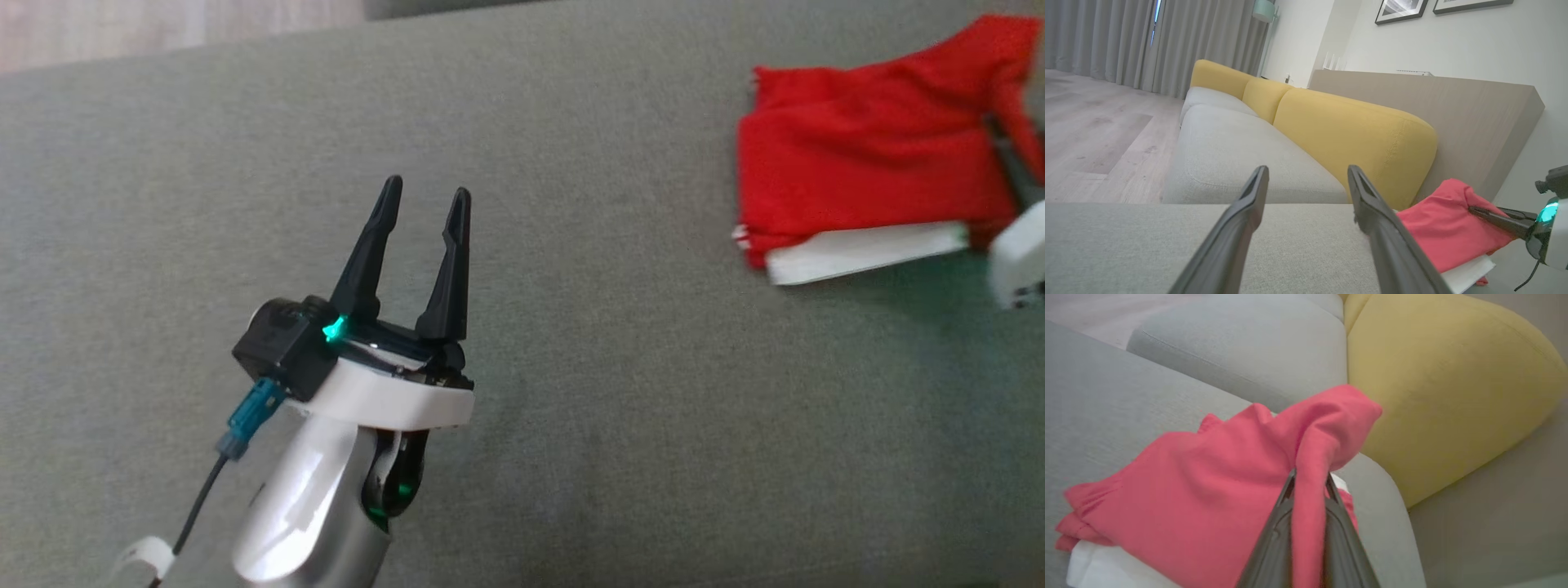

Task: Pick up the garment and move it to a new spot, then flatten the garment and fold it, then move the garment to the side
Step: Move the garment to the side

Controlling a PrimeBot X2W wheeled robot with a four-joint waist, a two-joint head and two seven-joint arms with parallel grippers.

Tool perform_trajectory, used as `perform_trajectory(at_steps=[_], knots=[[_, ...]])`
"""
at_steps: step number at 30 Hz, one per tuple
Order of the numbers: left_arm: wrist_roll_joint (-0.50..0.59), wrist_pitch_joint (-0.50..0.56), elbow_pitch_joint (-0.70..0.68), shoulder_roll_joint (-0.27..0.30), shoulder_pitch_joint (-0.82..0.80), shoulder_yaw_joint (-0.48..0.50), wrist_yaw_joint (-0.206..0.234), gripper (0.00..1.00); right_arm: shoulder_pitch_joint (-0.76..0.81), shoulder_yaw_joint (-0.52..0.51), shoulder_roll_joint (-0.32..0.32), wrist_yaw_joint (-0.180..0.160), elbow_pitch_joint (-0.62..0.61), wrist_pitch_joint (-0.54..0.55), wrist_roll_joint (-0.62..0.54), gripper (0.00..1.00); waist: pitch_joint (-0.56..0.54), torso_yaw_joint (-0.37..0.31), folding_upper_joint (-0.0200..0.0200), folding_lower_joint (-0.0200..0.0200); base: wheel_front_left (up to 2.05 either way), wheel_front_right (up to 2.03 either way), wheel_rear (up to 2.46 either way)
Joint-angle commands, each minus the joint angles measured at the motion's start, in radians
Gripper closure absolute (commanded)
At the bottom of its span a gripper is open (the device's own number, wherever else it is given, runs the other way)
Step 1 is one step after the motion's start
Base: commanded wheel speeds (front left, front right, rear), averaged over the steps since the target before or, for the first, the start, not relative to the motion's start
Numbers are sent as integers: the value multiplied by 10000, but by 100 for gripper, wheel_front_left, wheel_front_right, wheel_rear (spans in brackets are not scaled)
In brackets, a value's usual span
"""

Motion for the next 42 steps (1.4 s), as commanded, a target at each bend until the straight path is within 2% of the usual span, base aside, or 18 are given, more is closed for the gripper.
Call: perform_trajectory(at_steps=[1, 5, 12, 23, 24, 25, 34, 42], knots=[[0, -51, -347, 51, -433, 280, 67, 0, -392, 1, -423, -7, -285, 22, 106, 100, 197, -123, 0, -1, 0, 0, 0], [47, -51, -348, 51, -535, 297, 25, 0, -568, -97, -942, -7, -131, 126, 394, 100, 441, -176, 0, -1, 0, 0, 0], [125, -51, -253, 51, -629, 333, -88, 0, -904, -373, -1306, -7, 725, 181, 436, 100, 778, -50, 0, -1, 0, 0, 0], [356, -51, -172, 51, -562, 618, -224, 0, -939, -1378, -1286, -7, 2606, -113, -5, 100, 998, 236, 0, -1, 0, 0, 0], [365, -51, -167, 51, -541, 672, -234, 0, -945, -1495, -1239, -7, 2715, -187, -47, 61, 992, 239, 0, -1, 0, 0, 0], [372, -51, -166, 51, -517, 735, -242, 0, -950, -1630, -1190, -7, 2813, -300, -85, 0, 983, 236, 0, -1, 0, 0, 0], [415, -51, -149, 51, -213, 1356, -318, 0, -1268, -2018, -568, -7, 2718, -871, -467, 0, 455, 118, 0, -1, 0, 0, 0], [382, -51, -276, 51, 181, 1798, -321, 0, -1232, -2103, 463, -7, 1413, -1482, -414, 0, -327, 204, 0, -1, 0, 0, 0]])
